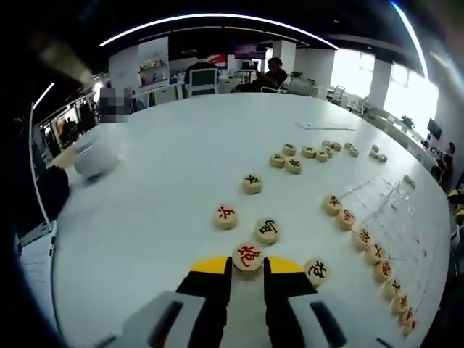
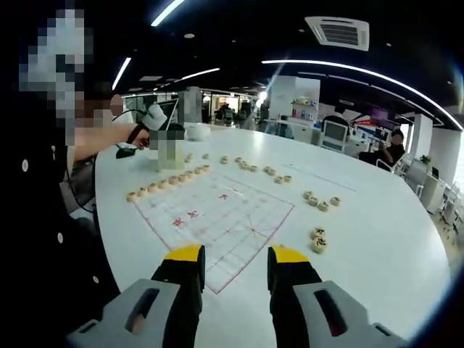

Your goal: Pick up the chess pieces one by one and place each piece onto its starting position on the chessboard, setting the pieces on their correct points until all the chess pieces are arranged in the starting layout

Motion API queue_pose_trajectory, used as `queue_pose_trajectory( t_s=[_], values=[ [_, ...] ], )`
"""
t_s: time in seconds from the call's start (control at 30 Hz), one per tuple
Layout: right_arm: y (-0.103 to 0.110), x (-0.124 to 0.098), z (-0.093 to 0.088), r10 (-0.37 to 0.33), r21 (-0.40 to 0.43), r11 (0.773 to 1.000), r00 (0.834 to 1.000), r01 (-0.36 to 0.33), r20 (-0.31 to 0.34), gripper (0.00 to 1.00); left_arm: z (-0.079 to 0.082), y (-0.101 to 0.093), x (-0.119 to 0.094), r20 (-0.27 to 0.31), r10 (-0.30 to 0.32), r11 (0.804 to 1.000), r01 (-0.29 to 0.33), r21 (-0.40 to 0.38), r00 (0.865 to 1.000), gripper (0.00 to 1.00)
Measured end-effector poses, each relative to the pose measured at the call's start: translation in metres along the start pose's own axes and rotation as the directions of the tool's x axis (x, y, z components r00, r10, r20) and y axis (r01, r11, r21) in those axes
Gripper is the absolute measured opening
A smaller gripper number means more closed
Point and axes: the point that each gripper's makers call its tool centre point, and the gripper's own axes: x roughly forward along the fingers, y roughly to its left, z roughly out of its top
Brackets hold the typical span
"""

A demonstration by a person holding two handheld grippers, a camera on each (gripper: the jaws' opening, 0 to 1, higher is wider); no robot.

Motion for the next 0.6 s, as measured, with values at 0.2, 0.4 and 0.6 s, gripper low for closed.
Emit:
queue_pose_trajectory(
  t_s=[0.2,0.4,0.6],
  values=[
    [0.002,-0.002,0.003,0.007,-0.008,1.0,1.0,-0.007,0.018,0.35,0.015,-0.029,-0.027,0.063,-0.042,0.999,0.04,0.032,0.997,0.2],
    [0.003,-0.004,0.007,0.016,-0.019,1.0,0.999,-0.015,0.037,0.35,0.019,-0.074,-0.065,0.141,-0.108,0.993,0.1,0.065,0.984,0.2],
    [0.006,-0.003,0.007,0.034,-0.025,0.999,0.998,-0.033,0.05,0.35,0.019,-0.121,-0.097,0.217,-0.17,0.983,0.149,0.111,0.961,0.2]
  ],
)
